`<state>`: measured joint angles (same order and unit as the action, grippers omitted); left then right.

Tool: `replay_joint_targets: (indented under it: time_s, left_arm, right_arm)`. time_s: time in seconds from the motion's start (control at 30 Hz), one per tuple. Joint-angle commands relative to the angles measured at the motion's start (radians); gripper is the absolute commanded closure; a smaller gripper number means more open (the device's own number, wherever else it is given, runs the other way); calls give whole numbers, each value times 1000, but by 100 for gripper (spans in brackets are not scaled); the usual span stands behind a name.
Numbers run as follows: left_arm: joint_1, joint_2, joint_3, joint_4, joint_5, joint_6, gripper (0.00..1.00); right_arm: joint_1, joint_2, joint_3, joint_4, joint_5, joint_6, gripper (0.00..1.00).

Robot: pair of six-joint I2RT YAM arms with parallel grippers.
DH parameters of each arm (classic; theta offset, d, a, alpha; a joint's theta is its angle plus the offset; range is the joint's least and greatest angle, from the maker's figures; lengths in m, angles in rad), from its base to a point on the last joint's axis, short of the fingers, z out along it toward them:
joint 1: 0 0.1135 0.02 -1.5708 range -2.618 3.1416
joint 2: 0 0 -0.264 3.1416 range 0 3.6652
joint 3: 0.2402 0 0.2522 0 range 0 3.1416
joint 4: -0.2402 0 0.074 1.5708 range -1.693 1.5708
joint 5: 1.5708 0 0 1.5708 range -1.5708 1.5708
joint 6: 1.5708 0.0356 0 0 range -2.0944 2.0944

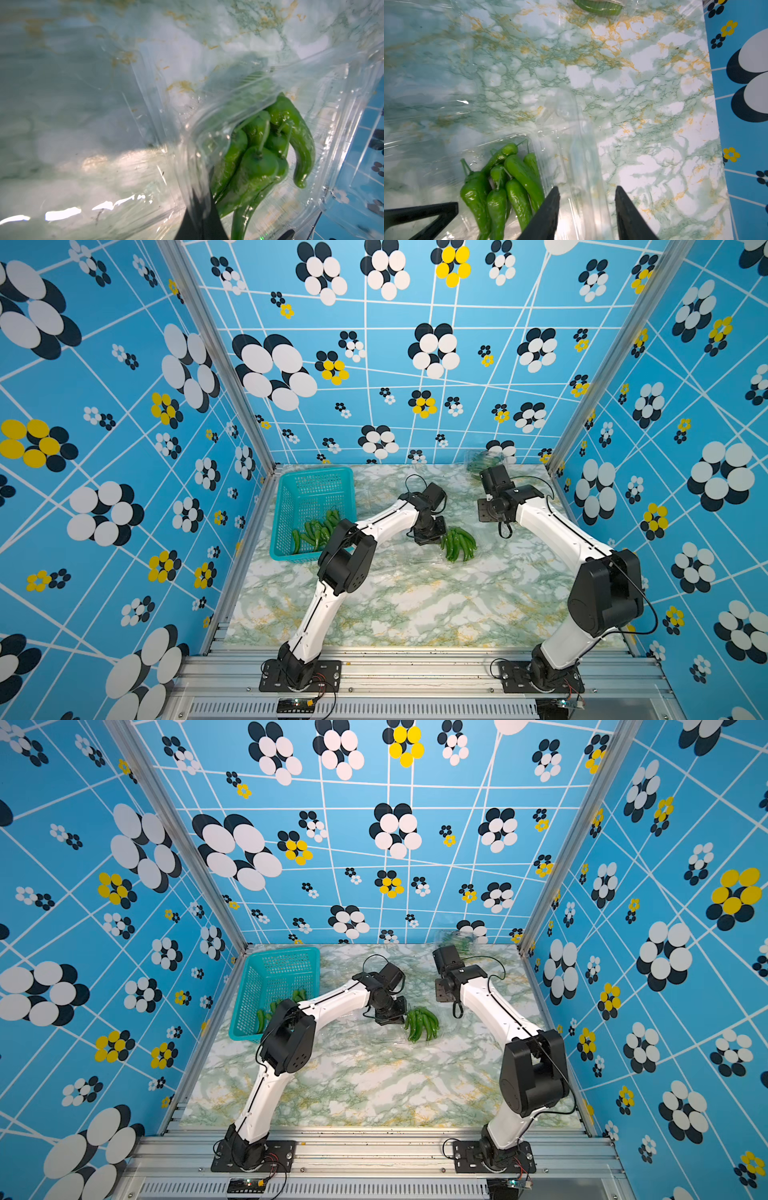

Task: Take small green peppers out of containers
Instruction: Open the packing box at the center of the board.

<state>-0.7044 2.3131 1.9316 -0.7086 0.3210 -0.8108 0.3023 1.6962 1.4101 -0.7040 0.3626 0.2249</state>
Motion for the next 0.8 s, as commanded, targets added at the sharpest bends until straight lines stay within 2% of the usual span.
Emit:
replay_joint_targets:
  time_s: [0.0,0.3,0.4,0.6,0.77]
  left_arm:
    - [5,-53,-13,-34,0,19,97]
    - [5,-88,-6,-41,-20,15,84]
    - [8,-87,-5,-49,-28,15,81]
    - [8,-104,-6,-64,-64,13,67]
    - [-6,-149,6,-92,-133,25,64]
  right_arm:
    - [-31,4,46,-43,34,27,47]
    - [-118,-25,34,-31,56,83,40]
    - [-134,-40,13,-8,39,80,40]
    - [-134,-42,-8,18,-17,71,39]
    - [-134,-51,-41,38,-83,74,40]
